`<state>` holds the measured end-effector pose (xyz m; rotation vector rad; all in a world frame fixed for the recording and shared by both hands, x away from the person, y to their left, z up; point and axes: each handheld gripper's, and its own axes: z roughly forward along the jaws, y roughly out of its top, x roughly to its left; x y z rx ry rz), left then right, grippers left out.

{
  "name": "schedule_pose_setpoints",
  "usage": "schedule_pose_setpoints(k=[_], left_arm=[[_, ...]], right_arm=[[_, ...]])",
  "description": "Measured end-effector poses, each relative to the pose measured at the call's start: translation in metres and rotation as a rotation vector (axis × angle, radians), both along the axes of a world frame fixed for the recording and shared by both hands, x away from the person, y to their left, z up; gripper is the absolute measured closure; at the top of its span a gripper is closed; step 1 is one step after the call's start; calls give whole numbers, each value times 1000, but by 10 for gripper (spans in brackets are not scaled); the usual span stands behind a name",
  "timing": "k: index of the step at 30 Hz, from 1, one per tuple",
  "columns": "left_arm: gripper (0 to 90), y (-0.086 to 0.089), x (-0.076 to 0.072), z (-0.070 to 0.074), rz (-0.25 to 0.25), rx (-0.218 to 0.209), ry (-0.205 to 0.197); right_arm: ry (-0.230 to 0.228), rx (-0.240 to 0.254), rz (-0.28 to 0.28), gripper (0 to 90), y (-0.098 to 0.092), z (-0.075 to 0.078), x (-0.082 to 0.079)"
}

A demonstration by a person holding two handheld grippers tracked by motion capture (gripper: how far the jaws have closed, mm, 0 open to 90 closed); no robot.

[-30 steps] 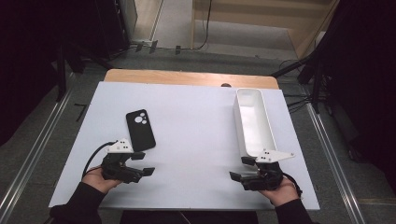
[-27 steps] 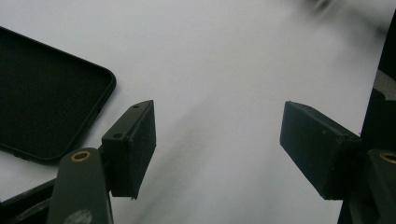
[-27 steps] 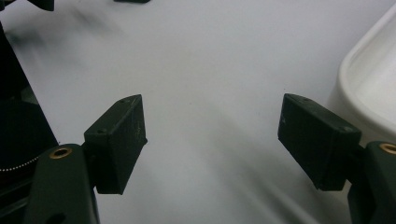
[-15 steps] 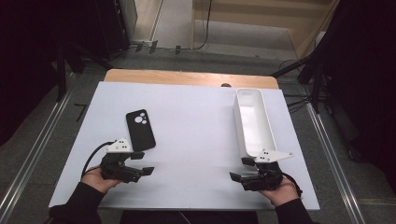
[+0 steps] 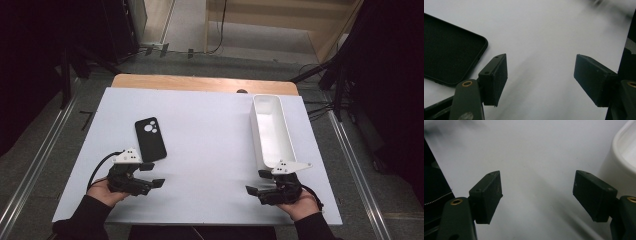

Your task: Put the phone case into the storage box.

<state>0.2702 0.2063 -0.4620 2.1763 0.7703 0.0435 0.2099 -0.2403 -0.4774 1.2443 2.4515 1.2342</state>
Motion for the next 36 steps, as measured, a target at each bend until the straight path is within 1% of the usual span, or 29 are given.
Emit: schedule_pose_setpoints(k=[5,6,8,9,10,13,14,15,17,18,19,20,22,24,25,26,28,31,32,33,34,36], left_arm=[[269,1,1,1,5,0,-2],[269,2,1,1,10,4,-6],[269,2,1,1,27,-5,-5],[269,4,1,3,38,-4,-14],[268,4,1,3,38,-4,-14],[269,8,4,6,85,-10,-28],[268,9,4,6,99,-4,-29],[269,9,4,6,99,-4,-29],[268,12,5,8,126,-11,-38],[267,14,6,9,152,-6,-50],[267,14,6,9,152,-6,-50],[267,16,7,10,174,-5,-55],[266,19,8,10,200,-12,-53],[266,21,10,10,215,-15,-54],[252,23,12,10,217,-23,-45],[225,23,12,10,217,-23,-45],[218,23,14,10,200,-40,-30],[218,22,16,11,199,-32,-36],[195,20,16,11,205,-27,-35],[195,20,17,11,206,-20,-36],[192,19,18,11,211,-20,-38],[192,18,20,12,202,-23,-46]], right_arm=[[2,-3,4,218,0,0,-1],[2,-4,5,218,0,0,0],[2,-1,3,218,0,0,0],[3,-1,4,218,0,0,0],[4,-1,4,218,0,0,0],[5,0,3,218,0,0,0],[5,0,3,218,0,0,0],[5,0,3,218,0,0,0],[4,-2,3,218,0,-1,0],[4,-4,4,218,0,-1,0],[4,-4,4,218,0,-1,0],[4,-4,3,218,0,-1,0],[4,-5,6,218,0,-1,0],[5,-5,6,218,0,-1,0],[6,-5,6,218,0,-1,0],[6,-5,6,218,0,-1,0],[4,-6,7,217,0,-1,1],[4,-9,7,218,0,-1,1],[5,-8,6,218,0,-1,1],[5,-8,6,218,0,-1,1],[6,-8,6,218,0,-1,1],[5,-7,6,217,0,-1,1]])
